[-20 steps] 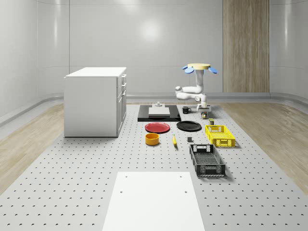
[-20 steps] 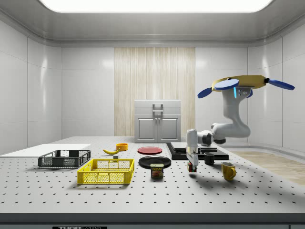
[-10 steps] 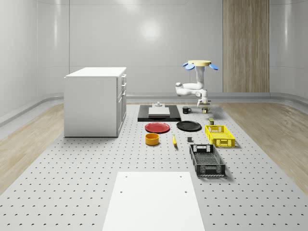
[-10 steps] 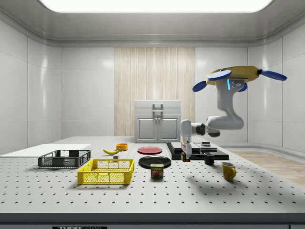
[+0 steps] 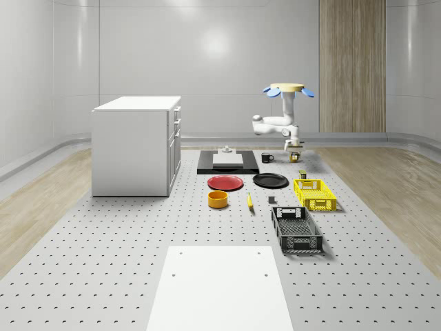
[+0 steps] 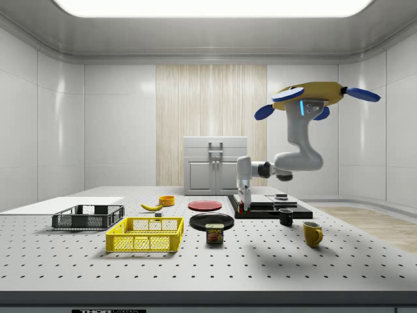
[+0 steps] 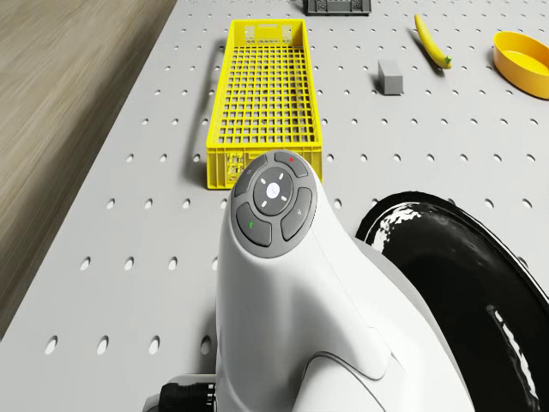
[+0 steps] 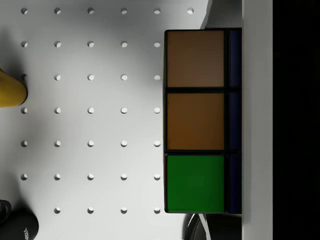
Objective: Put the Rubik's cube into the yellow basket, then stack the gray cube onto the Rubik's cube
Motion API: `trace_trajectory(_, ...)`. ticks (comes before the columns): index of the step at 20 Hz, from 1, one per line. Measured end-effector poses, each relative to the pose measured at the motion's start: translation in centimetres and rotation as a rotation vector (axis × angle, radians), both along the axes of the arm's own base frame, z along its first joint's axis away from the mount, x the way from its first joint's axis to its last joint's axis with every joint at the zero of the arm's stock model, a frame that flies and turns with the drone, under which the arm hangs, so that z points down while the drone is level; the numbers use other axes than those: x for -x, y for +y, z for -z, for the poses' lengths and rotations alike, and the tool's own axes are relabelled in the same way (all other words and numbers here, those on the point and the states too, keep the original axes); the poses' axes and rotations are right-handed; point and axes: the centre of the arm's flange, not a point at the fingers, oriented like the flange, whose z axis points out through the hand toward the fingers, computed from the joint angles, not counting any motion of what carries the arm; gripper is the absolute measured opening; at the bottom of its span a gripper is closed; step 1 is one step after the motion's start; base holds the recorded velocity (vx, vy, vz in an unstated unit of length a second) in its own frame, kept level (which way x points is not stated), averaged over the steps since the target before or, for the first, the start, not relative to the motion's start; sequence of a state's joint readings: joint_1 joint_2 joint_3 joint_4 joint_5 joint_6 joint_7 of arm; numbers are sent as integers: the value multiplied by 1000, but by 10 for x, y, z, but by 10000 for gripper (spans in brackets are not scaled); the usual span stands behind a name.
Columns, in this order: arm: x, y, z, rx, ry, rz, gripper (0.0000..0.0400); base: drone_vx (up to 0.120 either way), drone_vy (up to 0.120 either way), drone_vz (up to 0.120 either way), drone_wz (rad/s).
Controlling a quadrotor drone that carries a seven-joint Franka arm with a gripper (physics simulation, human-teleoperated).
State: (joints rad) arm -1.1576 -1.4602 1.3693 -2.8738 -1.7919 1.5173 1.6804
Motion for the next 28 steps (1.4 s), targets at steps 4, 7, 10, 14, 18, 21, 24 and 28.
trace_trajectory(4, 0, 0, 0, 0, 0, 0, 325, 120, 120, 0, 0)
trace_trajectory(7, 0, 0, 0, 0, 0, 0, 325, 120, 80, 0, 0)
trace_trajectory(10, 0, 0, 0, 0, 0, 0, 325, 120, 0, 0, 0)
trace_trajectory(14, 0, 0, 0, 0, 0, 0, 325, 120, 0, 0, 0)
trace_trajectory(18, 0, 0, 0, 0, 0, 0, 325, 120, 0, 0, 0)
trace_trajectory(21, 0, 0, 0, 0, 0, 0, 325, 120, 0, 0, 0)
trace_trajectory(24, 0, 0, 0, 0, 0, 0, 325, 120, 0, 0, 0)
trace_trajectory(28, 0, 0, 0, 0, 0, 0, 325, 120, 0, 0, 0)
